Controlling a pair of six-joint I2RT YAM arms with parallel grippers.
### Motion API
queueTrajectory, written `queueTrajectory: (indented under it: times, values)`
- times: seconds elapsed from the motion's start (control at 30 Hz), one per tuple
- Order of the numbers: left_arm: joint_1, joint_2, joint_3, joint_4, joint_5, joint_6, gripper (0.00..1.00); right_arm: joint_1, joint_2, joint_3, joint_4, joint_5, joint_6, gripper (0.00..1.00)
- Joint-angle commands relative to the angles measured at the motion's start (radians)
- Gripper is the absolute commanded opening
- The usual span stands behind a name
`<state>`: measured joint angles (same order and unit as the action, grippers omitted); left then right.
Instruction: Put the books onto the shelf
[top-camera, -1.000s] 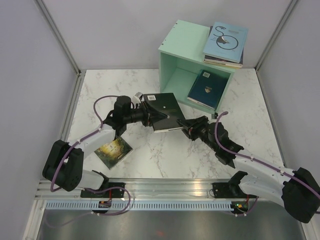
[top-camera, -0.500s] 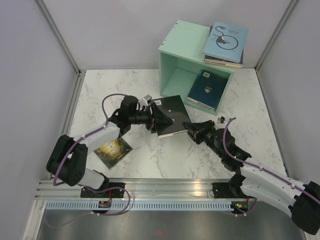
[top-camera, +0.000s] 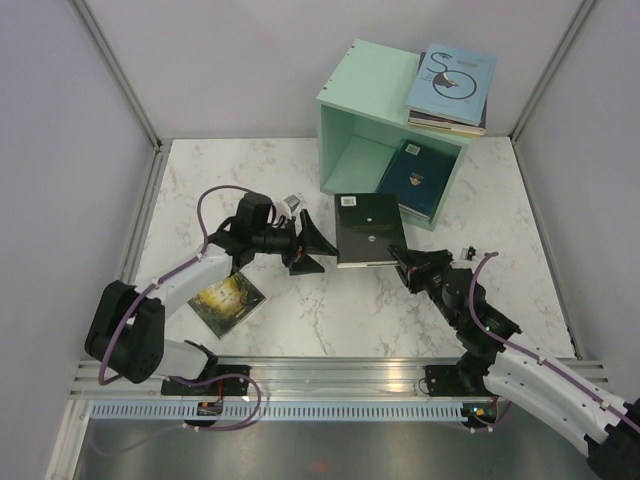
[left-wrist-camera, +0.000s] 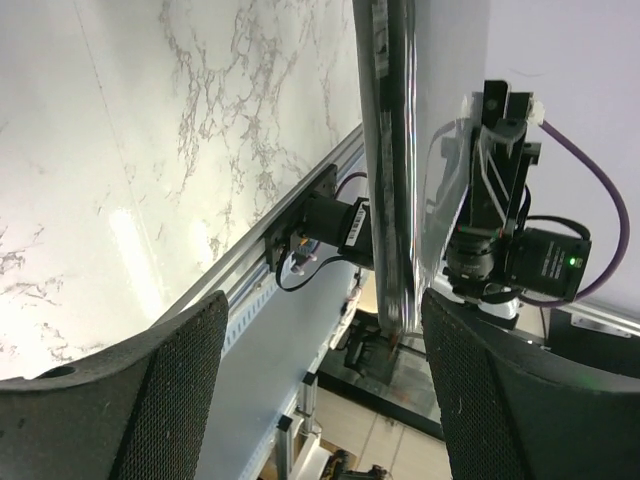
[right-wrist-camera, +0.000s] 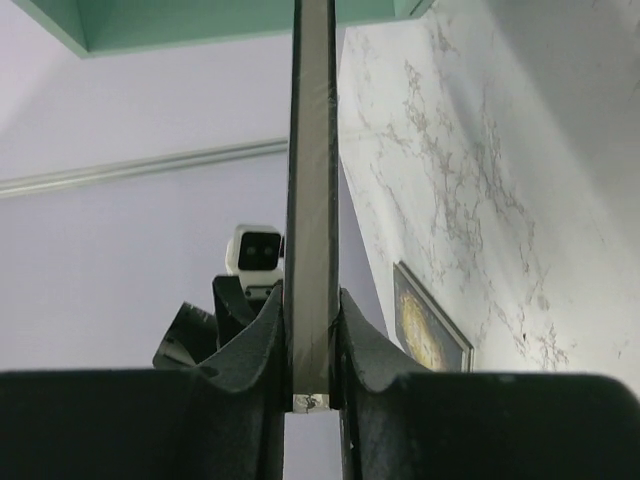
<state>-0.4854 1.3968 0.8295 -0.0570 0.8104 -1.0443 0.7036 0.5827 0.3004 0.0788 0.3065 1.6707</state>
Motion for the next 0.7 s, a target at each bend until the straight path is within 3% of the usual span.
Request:
queueTrajectory:
  times: [0.0,0.37,0.67]
  values:
    - [0.005,-0.079,0.007,-0.095,-0.014,0.105,0.81,-0.035,-0.012,0.032,0.156,0.052,0.057,0.0]
    - [0.005,-0.211,-0.101,-0.141,-0.028,0.118,0.79,-0.193,0.236,0.127,0.329,0.094,0.066,0.0]
    - [0.005,-0.3,-0.128,-0.211,-0.036,0.132,0.77,-0.23,0.43,0.186,0.423,0.259,0.107,0.0]
